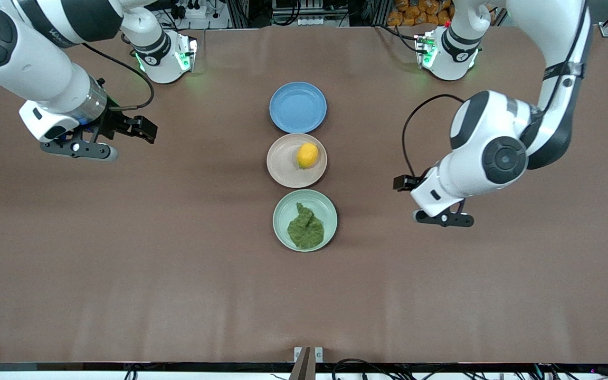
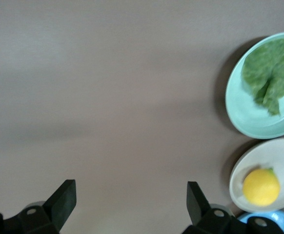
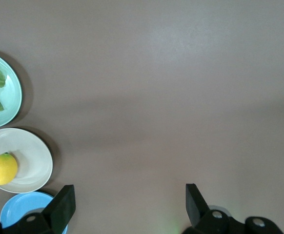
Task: Pick lemon and lettuce from plates
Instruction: 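Lower the left gripper onto the lettuce leaf on the green plate and grasp it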
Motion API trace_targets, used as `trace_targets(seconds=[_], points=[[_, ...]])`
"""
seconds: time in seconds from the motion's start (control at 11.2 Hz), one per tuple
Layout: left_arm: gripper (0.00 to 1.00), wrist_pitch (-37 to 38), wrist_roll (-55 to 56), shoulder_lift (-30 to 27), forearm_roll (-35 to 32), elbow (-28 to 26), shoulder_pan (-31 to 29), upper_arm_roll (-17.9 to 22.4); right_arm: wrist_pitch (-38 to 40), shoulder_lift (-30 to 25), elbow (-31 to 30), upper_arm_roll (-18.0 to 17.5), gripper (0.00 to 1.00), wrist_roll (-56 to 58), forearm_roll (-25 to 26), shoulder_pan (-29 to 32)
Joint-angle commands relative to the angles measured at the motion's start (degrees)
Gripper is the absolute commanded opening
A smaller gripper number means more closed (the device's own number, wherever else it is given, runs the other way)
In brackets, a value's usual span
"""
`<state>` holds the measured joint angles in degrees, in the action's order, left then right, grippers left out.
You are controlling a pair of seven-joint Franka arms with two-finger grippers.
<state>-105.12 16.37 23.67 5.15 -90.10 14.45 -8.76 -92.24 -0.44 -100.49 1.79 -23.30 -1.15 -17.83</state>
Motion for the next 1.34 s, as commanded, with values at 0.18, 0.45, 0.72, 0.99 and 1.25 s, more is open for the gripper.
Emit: trace_targets(seconds=[0.18, 0.45, 0.72, 0.99, 1.25], points=[[1.00, -13.42, 17.00, 9.88, -1.28, 2.55, 9.62, 0.23, -2.06, 1.40, -0.68, 0.05, 1.00, -5.26, 0.10, -3.17], [1.00, -23.52, 24.30, 15.25, -2.50, 4.84, 14.10, 0.67, -3.91, 3.60, -0.68, -0.03, 1.00, -8.77, 0.10, -5.20], [1.00, -30.91, 30.11, 19.29, -6.28, 4.75, 17.71, 0.94, -5.93, 5.53, -0.68, -0.91, 1.00, -14.83, 0.10, -6.95], [1.00, -40.41, 34.95, 23.51, -7.96, 4.75, 20.00, 1.11, -7.69, 7.38, -0.76, -1.26, 1.00, -19.32, 0.10, -8.89], [1.00, -44.38, 37.41, 25.81, -7.96, 4.75, 26.04, 7.50, -8.57, 8.26, -0.76, -2.84, 1.00, -21.96, 0.10, -8.81]])
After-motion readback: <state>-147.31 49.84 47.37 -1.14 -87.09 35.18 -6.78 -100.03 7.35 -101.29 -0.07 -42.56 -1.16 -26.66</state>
